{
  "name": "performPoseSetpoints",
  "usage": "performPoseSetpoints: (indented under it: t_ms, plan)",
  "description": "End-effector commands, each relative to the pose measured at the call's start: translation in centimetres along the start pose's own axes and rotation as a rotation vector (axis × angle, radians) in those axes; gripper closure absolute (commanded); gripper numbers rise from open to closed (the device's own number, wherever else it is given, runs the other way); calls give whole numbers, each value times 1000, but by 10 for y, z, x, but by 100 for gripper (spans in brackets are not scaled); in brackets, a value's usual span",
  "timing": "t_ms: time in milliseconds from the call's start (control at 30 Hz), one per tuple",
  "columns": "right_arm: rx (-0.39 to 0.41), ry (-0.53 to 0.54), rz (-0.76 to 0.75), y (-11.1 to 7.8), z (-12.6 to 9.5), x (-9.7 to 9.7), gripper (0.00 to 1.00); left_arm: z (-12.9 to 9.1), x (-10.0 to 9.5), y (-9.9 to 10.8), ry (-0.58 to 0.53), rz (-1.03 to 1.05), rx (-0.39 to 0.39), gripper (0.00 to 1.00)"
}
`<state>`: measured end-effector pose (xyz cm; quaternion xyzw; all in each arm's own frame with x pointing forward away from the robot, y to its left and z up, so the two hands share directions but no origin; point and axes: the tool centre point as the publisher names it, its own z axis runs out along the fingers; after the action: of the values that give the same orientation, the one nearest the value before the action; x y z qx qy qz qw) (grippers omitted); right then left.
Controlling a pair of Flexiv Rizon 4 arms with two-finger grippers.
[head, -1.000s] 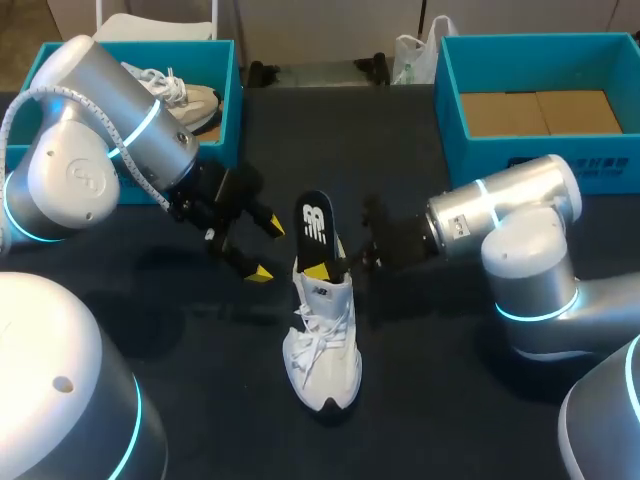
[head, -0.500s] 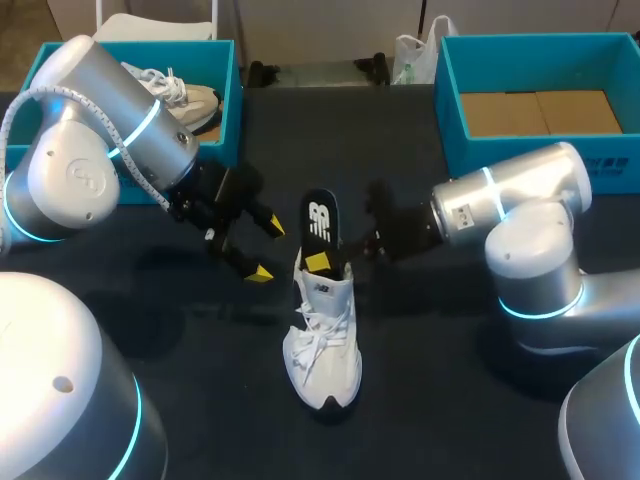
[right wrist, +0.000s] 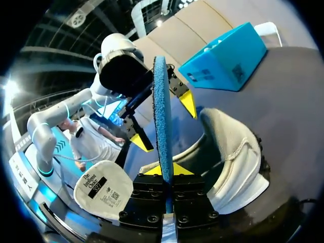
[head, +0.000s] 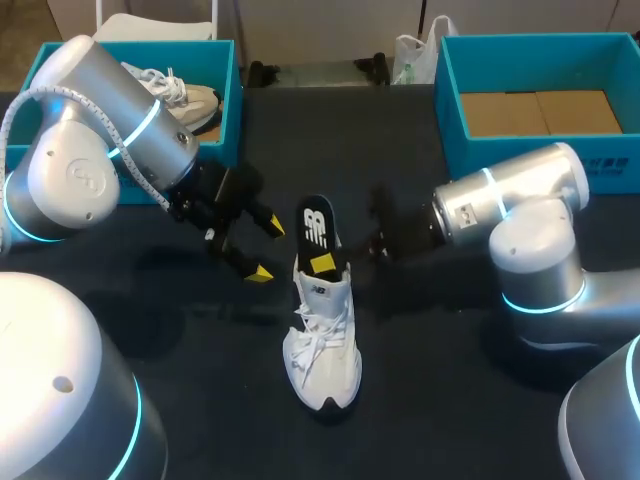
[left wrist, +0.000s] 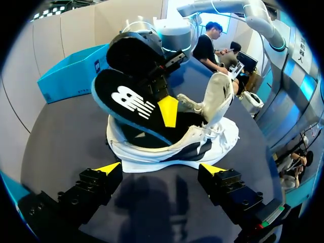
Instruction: Take the shoe out of the shoebox, open the shoe tongue, remove and reinsert the insole, then place the shoe into the shoebox
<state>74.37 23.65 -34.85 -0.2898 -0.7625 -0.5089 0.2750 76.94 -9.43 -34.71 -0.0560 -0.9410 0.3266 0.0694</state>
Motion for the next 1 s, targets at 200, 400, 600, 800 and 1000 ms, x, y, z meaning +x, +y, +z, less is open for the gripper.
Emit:
performPoseSetpoints:
  t_ms: [200,400,600,800,1000]
  plan:
    - [6,6,54,-19,15,7,100,-1,0,0,0,0,-3,0]
    - [3,-18,45,-13,11,7,80,-1,0,0,0,0,-3,0]
    - [9,-43,10,0,3,4,70,-1,0,0,0,0,-3,0]
    - [15,-52,-10,7,-4,1,68,-1,0,0,0,0,-3,0]
    - [12,-59,-14,7,-9,-3,69,-1,0,0,0,0,-3,0]
